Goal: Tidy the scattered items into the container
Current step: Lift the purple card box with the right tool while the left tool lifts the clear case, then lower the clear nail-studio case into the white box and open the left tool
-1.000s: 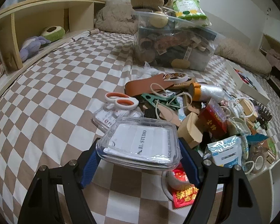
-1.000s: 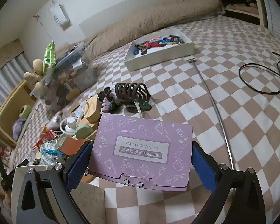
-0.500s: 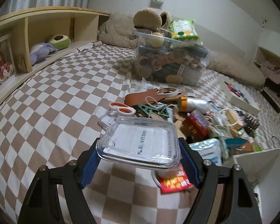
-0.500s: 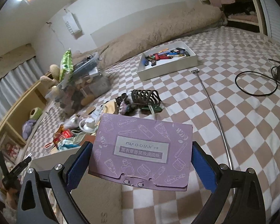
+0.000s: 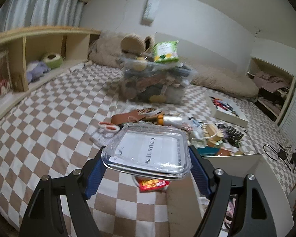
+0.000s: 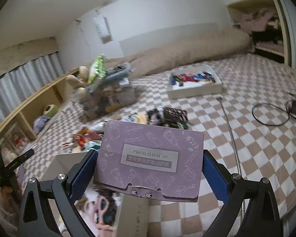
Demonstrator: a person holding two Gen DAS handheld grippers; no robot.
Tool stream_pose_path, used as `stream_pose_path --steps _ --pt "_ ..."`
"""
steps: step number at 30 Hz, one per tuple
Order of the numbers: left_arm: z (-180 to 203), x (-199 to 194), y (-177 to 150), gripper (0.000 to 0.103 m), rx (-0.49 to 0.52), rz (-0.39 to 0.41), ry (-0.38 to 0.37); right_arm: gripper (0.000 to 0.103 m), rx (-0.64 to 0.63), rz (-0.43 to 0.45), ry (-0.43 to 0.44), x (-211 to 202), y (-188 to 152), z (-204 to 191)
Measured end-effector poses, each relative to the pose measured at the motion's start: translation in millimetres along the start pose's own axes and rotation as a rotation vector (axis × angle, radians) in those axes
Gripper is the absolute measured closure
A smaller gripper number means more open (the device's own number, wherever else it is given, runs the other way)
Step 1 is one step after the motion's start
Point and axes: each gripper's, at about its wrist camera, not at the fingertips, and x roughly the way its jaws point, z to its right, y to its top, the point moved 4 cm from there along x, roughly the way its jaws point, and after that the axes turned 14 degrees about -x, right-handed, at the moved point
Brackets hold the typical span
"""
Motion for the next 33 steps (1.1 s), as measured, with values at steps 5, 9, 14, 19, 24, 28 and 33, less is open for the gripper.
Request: stream_pose_path --steps 5,9,14,19,24,28,33 --pt "22 -28 3 0.024 0.039 0.040 -0.054 0.003 -0.038 0.044 0.046 -18 9 -22" --pt "39 -49 3 0.024 0.074 0.068 -0.087 0.003 -0.069 0.052 0.054 -27 11 -34" --pt "58 -71 -1 0.024 0.112 0.085 -0.132 0.003 -0.072 0.064 0.089 -37 9 -44" --pt "71 -85 -6 0.024 0.134 0.076 -0.175 0.003 -0.087 0.078 0.117 -50 10 -55" --pt "82 -98 -17 0.024 0.140 0.031 -0.250 0.003 -0.097 0.084 0.154 -56 10 -67" --pt "92 -107 -27 0.024 0.164 0.021 -0.268 0.003 -0.107 0.079 0.185 -55 9 -76" --pt "104 -109 -37 0.024 0.191 -0.003 -0.286 0.003 -0.114 0.064 0.226 -52 5 -87"
